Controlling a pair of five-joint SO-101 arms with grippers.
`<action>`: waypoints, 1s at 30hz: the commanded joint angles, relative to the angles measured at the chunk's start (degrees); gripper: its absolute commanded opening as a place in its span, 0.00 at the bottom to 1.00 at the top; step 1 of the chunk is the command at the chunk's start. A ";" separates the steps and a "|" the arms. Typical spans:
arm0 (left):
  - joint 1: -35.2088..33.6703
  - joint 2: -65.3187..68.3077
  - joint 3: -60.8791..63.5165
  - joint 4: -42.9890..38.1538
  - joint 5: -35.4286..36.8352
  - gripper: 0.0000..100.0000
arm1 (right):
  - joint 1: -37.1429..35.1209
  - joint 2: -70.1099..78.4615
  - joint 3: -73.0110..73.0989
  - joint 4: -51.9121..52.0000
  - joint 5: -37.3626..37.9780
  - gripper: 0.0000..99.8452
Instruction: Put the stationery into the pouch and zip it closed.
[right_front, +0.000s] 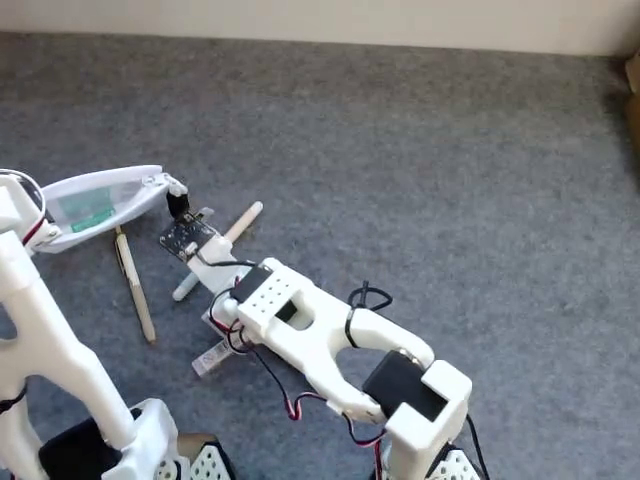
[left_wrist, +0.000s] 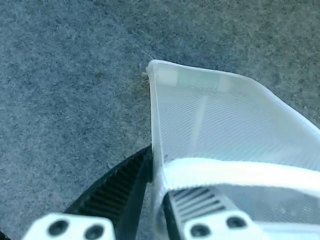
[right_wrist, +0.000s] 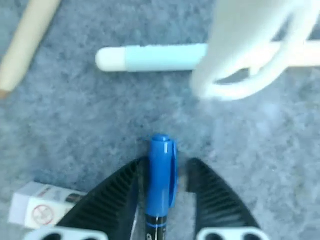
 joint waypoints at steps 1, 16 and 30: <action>-0.48 -0.57 -0.57 -1.85 0.35 0.01 | -0.13 -0.13 -3.12 0.13 0.97 0.03; -0.40 -0.57 -0.48 -1.49 0.44 0.01 | -0.22 -12.79 1.71 2.07 0.88 0.01; -0.22 -0.57 -0.40 -1.41 0.53 0.01 | -0.22 -32.75 9.71 2.07 0.62 0.01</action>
